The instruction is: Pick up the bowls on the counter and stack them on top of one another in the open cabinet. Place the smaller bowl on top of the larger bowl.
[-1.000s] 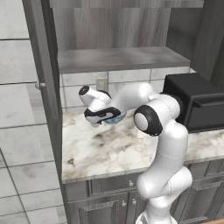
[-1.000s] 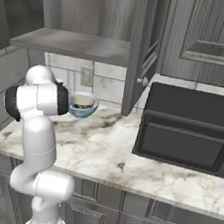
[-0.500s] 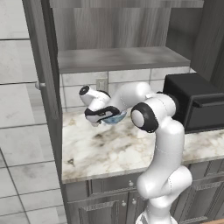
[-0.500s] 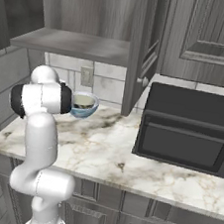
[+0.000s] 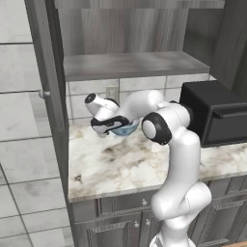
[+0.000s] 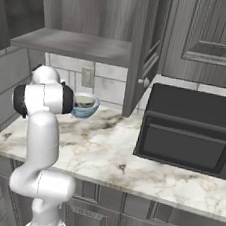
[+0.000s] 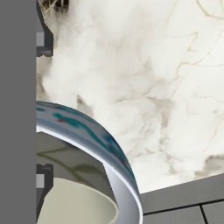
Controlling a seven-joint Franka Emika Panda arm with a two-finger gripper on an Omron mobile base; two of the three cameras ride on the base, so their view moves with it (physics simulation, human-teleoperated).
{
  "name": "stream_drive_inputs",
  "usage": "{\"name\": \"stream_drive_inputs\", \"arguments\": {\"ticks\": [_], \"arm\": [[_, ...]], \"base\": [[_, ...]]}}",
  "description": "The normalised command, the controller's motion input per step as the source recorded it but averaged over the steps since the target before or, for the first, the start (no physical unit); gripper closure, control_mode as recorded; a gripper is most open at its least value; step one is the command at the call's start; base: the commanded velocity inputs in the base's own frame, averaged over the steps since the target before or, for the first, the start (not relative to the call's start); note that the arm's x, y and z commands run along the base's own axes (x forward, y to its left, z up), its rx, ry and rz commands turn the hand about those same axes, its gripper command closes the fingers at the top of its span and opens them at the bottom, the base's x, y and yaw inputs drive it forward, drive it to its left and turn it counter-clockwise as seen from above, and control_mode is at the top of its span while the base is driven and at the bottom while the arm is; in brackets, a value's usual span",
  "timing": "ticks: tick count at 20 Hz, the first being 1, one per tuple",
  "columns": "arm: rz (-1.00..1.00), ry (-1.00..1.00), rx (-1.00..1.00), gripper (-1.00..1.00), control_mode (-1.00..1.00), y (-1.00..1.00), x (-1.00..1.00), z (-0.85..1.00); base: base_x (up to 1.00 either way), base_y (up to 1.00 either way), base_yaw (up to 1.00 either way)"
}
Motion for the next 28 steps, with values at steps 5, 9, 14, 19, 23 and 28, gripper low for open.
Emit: {"name": "stream_drive_inputs", "arguments": {"ticks": [5, 9, 14, 19, 23, 28], "arm": [[0.00, 0.00, 0.02, -1.00, -1.00, 0.00, -0.01, -0.08], [-0.02, 0.00, 0.03, -1.00, -1.00, 0.00, -0.08, -0.03], [-0.06, 0.00, 0.05, -1.00, -1.00, -0.18, -0.11, 0.00], [-0.06, 0.00, 0.03, -1.00, -1.00, -0.12, 0.00, -0.07], [-0.05, 0.00, 0.01, -1.00, -1.00, 0.00, 0.00, -0.13], [-0.03, 0.00, 0.02, -1.00, -1.00, 0.00, 0.00, -0.13]], "base": [[0.00, 0.00, 0.00], [0.00, 0.00, 0.00], [0.00, 0.00, 0.00], [0.00, 0.00, 0.00], [0.00, 0.00, 0.00], [0.00, 0.00, 0.00]]}}
